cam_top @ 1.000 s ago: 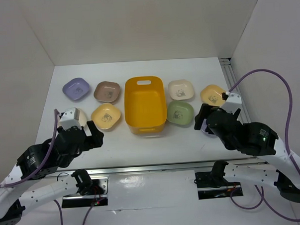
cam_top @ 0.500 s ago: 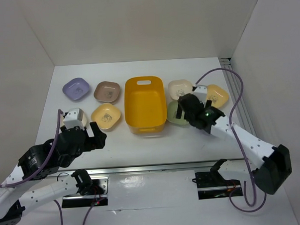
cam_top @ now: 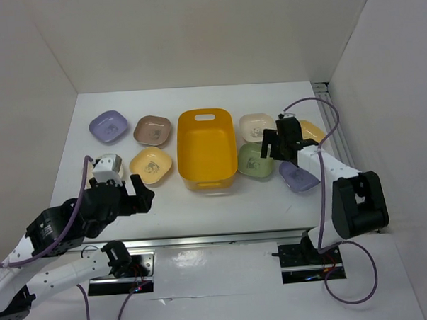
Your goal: Place the plates into the plastic bin on the countertop
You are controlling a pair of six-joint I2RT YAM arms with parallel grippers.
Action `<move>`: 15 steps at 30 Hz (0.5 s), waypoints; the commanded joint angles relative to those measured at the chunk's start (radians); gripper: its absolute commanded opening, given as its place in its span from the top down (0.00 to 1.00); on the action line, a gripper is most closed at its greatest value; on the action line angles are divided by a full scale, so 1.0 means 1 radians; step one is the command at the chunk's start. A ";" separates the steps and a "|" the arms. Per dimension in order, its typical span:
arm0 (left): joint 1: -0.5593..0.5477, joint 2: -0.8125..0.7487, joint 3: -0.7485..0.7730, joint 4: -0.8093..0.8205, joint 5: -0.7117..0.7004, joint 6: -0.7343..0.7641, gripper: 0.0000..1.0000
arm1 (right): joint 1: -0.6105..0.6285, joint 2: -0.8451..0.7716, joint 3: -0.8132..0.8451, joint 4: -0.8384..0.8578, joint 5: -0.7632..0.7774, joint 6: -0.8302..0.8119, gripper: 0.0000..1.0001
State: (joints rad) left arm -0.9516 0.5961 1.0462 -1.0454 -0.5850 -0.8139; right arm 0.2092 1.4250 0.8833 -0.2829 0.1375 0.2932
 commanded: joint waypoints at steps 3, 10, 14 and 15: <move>-0.003 -0.021 -0.011 0.042 0.013 0.028 0.00 | -0.022 0.093 0.048 0.096 -0.053 -0.063 0.19; -0.003 -0.021 -0.011 0.042 0.013 0.028 0.00 | -0.022 0.204 0.069 0.117 -0.062 -0.094 0.32; -0.003 -0.030 -0.011 0.042 0.013 0.028 0.00 | -0.022 0.227 0.069 0.136 -0.053 -0.094 0.52; -0.003 -0.030 -0.011 0.042 0.013 0.028 0.00 | -0.013 0.227 0.069 0.136 -0.053 -0.094 0.53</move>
State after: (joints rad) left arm -0.9516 0.5823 1.0401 -1.0378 -0.5766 -0.8104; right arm 0.1917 1.6466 0.9108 -0.2176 0.0822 0.2138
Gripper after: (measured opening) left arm 0.995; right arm 0.488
